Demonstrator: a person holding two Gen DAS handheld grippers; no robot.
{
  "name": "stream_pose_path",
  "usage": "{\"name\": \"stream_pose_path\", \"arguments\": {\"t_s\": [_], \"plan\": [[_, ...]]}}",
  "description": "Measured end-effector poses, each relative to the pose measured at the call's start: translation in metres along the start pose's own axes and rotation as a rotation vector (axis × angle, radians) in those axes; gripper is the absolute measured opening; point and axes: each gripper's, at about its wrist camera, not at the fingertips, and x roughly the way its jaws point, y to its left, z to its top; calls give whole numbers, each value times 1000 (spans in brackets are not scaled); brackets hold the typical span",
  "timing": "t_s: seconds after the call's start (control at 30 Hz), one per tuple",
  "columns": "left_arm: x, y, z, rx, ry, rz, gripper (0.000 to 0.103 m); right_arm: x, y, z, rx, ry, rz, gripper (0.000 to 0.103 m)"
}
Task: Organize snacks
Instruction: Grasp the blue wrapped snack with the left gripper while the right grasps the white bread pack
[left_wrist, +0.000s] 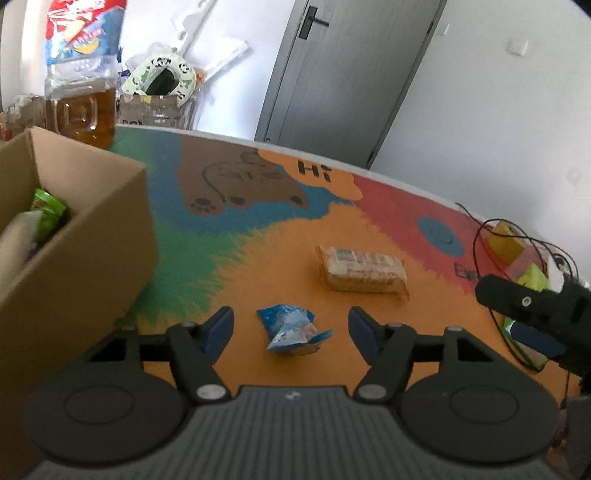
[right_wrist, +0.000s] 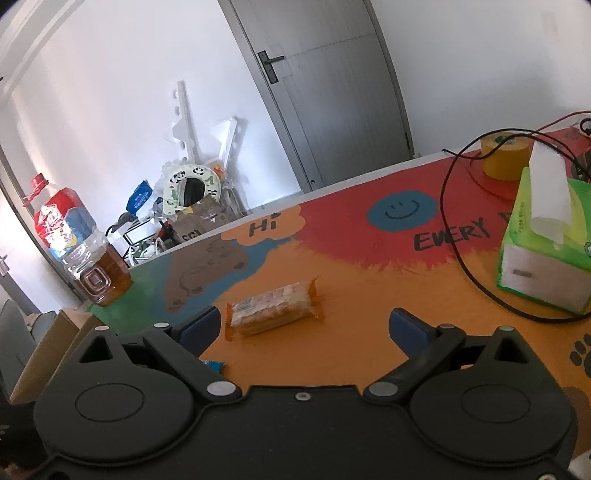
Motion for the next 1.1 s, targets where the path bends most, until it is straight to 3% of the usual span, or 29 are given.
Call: {"name": "stream_pose_path", "arguments": {"t_s": [0.27, 0.43, 0.5, 0.6, 1.1], "plan": [[27, -8, 0, -18, 35, 16, 58, 18, -3, 8, -22, 28, 22, 99], [35, -11, -2, 18, 52, 61, 40, 27, -6, 11, -32, 45, 24, 99], [35, -9, 1, 9, 57, 69, 26, 33, -5, 12, -36, 57, 31, 99], [30, -8, 5, 10, 29, 71, 19, 46, 3, 12, -61, 83, 49, 103], [26, 13, 20, -32, -42, 50, 18, 103, 41, 16, -200, 180, 16, 103]]}}
